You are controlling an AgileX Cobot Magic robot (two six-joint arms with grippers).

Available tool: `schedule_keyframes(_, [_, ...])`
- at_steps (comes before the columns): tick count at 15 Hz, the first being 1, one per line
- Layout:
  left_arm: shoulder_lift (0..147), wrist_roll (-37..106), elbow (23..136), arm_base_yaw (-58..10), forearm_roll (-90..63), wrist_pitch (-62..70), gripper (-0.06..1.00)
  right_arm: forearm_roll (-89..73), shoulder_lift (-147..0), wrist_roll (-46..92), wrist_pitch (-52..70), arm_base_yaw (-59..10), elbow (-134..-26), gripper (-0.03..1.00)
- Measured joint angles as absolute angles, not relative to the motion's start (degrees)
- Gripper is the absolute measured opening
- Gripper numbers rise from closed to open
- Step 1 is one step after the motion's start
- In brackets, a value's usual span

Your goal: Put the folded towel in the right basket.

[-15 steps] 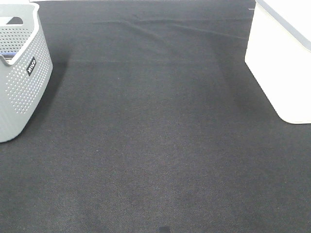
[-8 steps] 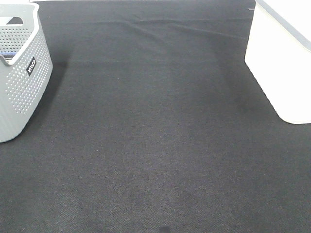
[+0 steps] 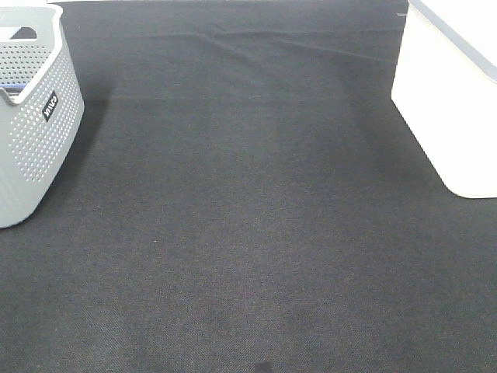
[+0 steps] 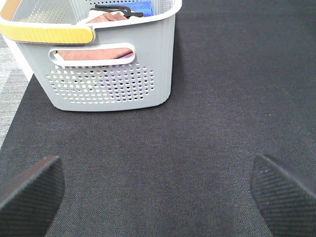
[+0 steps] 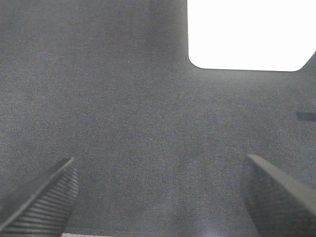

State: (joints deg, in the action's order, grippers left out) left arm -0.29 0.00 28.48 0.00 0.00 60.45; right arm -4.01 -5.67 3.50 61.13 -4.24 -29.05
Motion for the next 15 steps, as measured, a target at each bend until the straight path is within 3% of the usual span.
schedule_keyframes(5, [-0.3,0.0,28.5,0.0,0.0,60.4,0.97,-4.2,-3.8,3.6,61.1,0.2,-29.0,0.84])
schedule_keyframes(15, [-0.3,0.0,28.5,0.0,0.0,60.4,0.97,-4.7,0.3,3.6,61.1,0.3,-29.0,0.84])
